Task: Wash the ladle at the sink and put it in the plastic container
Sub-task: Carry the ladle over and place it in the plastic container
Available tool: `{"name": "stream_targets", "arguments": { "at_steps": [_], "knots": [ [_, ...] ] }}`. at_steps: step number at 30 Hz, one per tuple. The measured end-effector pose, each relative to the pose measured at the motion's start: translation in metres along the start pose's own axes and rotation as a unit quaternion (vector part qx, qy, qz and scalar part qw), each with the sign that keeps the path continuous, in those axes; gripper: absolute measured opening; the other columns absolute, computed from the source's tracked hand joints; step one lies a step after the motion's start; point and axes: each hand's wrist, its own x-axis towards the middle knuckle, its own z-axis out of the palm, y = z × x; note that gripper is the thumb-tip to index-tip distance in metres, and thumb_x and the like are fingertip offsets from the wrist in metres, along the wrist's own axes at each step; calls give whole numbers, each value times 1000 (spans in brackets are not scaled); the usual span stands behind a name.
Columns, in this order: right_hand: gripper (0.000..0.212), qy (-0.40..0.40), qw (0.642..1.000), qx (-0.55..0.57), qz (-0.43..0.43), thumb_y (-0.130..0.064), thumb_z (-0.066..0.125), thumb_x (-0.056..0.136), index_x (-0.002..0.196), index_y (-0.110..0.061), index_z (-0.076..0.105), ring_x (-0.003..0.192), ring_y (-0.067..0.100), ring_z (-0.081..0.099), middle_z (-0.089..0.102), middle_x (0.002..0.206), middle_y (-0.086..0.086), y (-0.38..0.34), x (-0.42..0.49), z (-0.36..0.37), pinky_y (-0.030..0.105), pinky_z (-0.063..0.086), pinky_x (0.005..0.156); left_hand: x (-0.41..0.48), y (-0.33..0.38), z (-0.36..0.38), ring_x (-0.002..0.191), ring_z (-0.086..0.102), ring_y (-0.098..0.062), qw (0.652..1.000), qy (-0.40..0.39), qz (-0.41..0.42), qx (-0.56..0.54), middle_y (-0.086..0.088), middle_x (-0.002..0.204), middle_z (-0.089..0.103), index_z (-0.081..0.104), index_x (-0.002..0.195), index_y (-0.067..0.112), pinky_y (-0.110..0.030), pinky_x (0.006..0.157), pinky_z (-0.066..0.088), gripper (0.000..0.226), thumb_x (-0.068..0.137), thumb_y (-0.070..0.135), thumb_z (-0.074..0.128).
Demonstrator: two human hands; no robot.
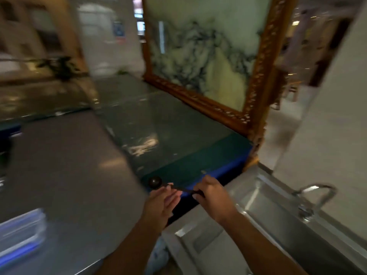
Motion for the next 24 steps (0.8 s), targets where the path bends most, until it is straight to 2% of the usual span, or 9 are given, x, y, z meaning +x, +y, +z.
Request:
{"name": "stream_targets", "arguments": {
  "at_steps": [3,5,10,15,20,24],
  "knots": [
    [18,1,998,18,-54,-29,61,85,97,-18,71,100,23,58,62,103,5,-57,26,36,35,49,85,-19,40,-52,58,74,-18,997,42,49,-33,-10,65,73,62,89,4,-27,58,62,16,97,4,48],
    [16,-21,994,26,-102,-28,60,85,94,-18,68,97,25,57,60,98,4,-100,40,59,37,48,83,-34,68,-90,56,73,-18,993,65,84,-48,-7,58,70,61,88,3,-29,62,63,14,96,3,49],
    [6,-32,981,46,-187,-20,61,81,82,-15,64,88,26,56,58,88,5,-213,64,105,39,47,74,-72,130,-181,65,76,-23,978,116,145,-96,-13,69,72,63,90,1,-30,60,63,15,96,1,50],
    [9,-51,967,45,-247,-19,59,81,86,-17,66,88,22,57,60,90,2,-334,72,155,35,49,74,-102,196,-288,72,76,-25,965,159,176,-113,-15,79,74,65,94,2,-30,61,63,13,95,2,52],
    [6,-45,968,43,-245,-18,59,81,79,-17,65,81,19,56,60,83,0,-406,71,189,31,45,68,-113,238,-352,71,76,-26,962,182,174,-110,-21,94,69,64,94,0,-29,59,63,14,96,3,50],
    [5,-68,967,40,-241,-19,61,80,75,-18,62,76,20,57,59,80,0,-448,76,222,28,40,61,-110,261,-400,65,75,-23,956,209,163,-124,-18,84,71,66,88,2,-28,57,62,16,96,5,52]
  ]
}}
